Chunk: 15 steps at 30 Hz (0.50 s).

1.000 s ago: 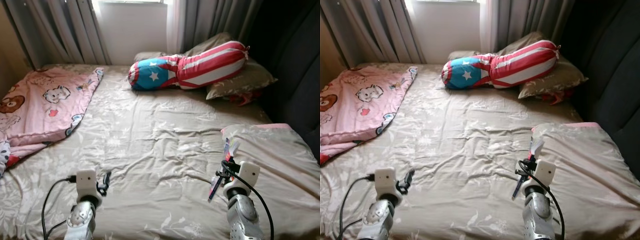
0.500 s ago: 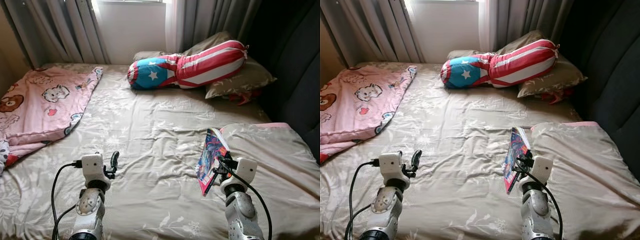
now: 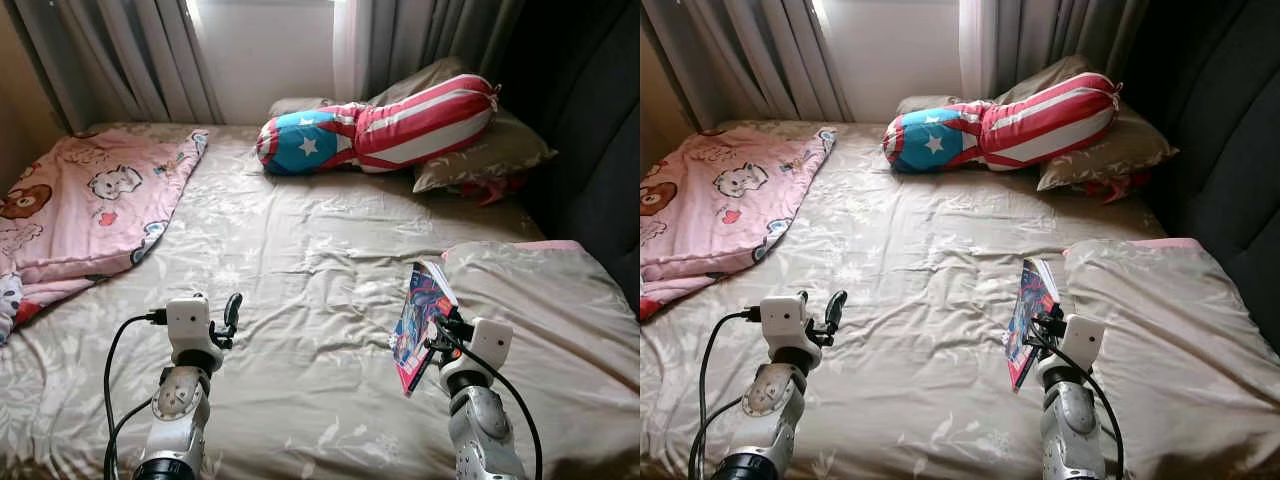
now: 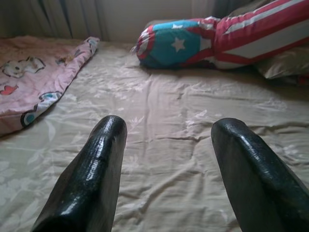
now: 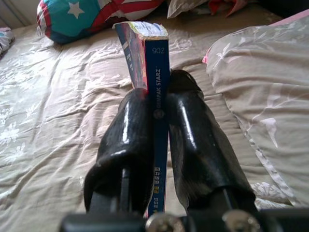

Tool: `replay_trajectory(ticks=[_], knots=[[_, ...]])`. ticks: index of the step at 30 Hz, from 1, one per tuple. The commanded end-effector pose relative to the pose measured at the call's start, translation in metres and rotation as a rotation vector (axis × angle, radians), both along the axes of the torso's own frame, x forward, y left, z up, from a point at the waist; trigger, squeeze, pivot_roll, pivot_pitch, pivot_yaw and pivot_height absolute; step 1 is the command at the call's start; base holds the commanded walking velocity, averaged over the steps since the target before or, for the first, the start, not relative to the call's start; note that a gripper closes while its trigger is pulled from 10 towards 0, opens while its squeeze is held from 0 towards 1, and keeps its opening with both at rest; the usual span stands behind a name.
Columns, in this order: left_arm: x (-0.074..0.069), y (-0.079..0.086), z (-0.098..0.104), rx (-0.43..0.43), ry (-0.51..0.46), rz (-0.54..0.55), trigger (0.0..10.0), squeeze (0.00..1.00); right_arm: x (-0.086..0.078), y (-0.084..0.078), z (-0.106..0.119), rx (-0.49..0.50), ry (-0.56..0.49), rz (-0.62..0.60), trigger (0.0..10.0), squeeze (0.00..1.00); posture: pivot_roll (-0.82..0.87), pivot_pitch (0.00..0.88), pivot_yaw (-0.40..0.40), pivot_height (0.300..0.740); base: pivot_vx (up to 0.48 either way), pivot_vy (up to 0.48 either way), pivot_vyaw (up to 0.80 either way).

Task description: Clean up the room

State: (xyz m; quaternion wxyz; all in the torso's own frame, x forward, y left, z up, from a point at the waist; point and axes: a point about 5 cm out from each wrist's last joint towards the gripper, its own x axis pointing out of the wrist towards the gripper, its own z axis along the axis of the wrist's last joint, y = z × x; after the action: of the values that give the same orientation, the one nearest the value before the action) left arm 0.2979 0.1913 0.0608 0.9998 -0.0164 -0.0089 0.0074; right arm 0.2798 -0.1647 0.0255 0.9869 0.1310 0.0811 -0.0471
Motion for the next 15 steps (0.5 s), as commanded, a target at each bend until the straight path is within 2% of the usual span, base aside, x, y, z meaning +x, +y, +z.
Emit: replay_trajectory(ticks=[1,5,12,15], knots=[[0.0023,-0.0012,0.0043,0.009,-0.009,-0.020,10.0,0.00,0.0030,-0.0004,0.0082,-0.005,-0.044,-0.006,10.0,0.00,-0.05,0.000,-0.018,0.681,0.000,0.000,0.00],[0.0023,-0.0043,0.0041,0.006,-0.007,-0.028,10.0,0.00,0.0037,0.0007,0.0060,-0.017,-0.019,0.004,10.0,0.00,-0.05,0.000,-0.018,0.681,0.000,0.000,0.00],[0.0023,-0.0060,0.0042,0.003,-0.007,-0.036,10.0,0.00,0.0030,0.0003,0.0074,-0.003,-0.044,-0.006,10.0,0.00,-0.05,0.000,-0.018,0.667,0.000,0.000,0.00],[0.0027,-0.0061,0.0054,0.030,-0.003,-0.059,10.0,0.00,0.0031,0.0009,0.0069,-0.006,-0.040,-0.002,10.0,0.00,-0.05,0.000,-0.018,0.667,0.000,0.000,0.00]])
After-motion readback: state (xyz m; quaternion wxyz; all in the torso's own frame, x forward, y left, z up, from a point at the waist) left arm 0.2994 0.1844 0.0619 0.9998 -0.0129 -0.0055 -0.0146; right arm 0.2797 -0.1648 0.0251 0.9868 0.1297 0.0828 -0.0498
